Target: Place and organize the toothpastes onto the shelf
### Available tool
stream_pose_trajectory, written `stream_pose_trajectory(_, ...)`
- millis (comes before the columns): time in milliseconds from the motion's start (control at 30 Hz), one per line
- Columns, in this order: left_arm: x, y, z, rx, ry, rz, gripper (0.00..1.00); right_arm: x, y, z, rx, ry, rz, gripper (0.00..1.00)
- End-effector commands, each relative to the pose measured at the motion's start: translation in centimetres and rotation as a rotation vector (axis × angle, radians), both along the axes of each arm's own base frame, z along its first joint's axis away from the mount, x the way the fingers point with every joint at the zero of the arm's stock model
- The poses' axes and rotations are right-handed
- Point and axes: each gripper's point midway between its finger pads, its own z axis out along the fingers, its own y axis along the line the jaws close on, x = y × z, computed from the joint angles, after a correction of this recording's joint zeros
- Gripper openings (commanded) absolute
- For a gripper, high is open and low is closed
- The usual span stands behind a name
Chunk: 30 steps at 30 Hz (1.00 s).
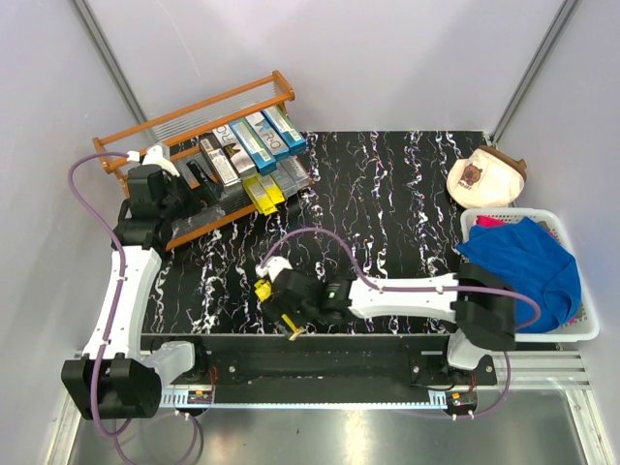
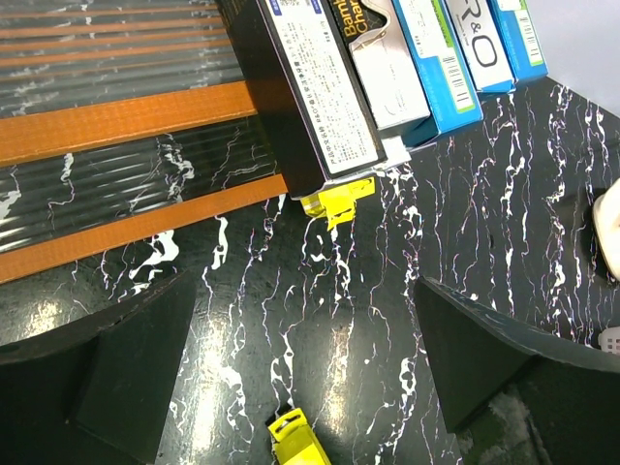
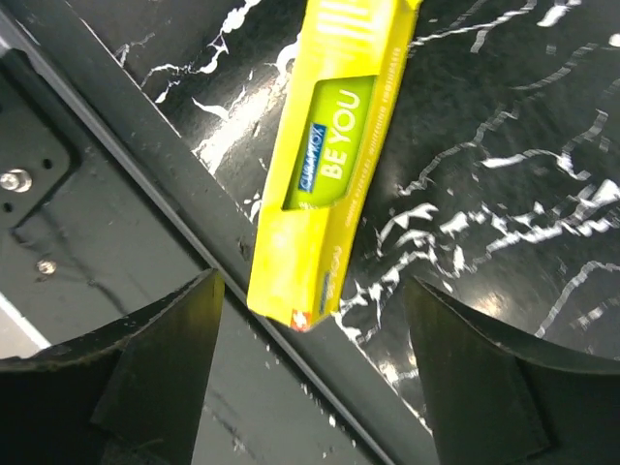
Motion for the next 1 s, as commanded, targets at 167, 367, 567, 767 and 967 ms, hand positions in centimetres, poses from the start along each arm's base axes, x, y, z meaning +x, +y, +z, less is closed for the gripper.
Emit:
stream_pose_trajectory(167,0.4,-0.1,1.1,0.002,-0.048,-0.009,0.99,-1.7,2.4,-4.3,-0.174,0.009,0.109,0.78)
stream_pose_trajectory(367,0.3,-0.1,1.3,0.004,-0.05,-0.006,0.99,-1.6,1.3,-7.4,-0.322,-0.014,0.107,0.67)
stream_pose_trajectory(567,0.1,-0.1,1.4,0.007,-0.054,-0.007,0.99,-0.9,0.8,-6.8,-0.346,-0.054,0.079,0.47)
stream_pose_trajectory(767,0.1,-0.1,1.6,0.003,-0.058,-0.009,0.99,0.3,1.3,-3.3,-0.275,-0.127,0.045,0.38)
stream_pose_trajectory(967,0.1,-1.5,1.7,-0.031,-0.054,-0.086,0.99,2.9,1.9,2.5,-0.142,-0.221,-0.032,0.33)
